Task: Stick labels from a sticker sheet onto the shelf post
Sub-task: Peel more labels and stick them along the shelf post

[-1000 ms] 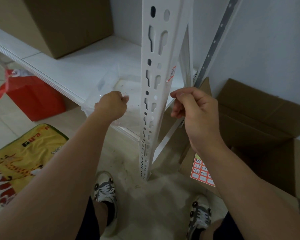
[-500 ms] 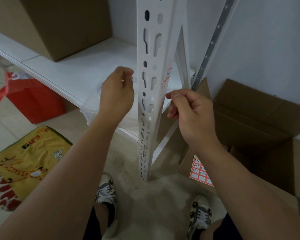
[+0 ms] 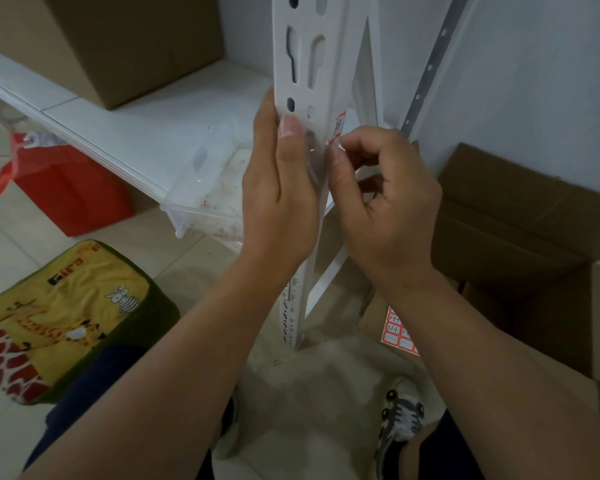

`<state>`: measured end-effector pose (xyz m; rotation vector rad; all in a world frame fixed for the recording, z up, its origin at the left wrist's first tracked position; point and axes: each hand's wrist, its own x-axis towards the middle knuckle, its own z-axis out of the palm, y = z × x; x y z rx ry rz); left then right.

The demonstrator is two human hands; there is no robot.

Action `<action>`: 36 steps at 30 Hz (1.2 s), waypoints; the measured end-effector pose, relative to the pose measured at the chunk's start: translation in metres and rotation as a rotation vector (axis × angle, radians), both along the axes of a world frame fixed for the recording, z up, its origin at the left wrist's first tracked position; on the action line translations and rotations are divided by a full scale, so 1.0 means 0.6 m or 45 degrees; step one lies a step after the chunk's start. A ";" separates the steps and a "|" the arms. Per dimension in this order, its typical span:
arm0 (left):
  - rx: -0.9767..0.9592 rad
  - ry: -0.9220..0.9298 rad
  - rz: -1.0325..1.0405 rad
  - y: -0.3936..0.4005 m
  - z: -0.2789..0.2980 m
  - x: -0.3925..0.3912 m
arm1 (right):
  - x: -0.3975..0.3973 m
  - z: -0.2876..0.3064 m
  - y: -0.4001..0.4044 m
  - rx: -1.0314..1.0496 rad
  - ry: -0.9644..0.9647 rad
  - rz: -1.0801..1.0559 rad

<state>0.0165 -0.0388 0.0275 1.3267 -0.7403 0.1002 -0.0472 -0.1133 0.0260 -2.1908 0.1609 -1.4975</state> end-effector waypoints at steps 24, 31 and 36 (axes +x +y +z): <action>-0.039 0.077 0.014 -0.009 -0.007 0.002 | 0.001 0.006 -0.005 -0.295 0.042 -0.135; -0.058 0.073 0.074 -0.016 -0.008 -0.002 | 0.006 0.006 -0.006 -0.258 0.022 -0.100; -0.092 0.080 0.052 -0.017 -0.009 0.000 | 0.005 0.007 -0.011 -0.117 0.014 -0.005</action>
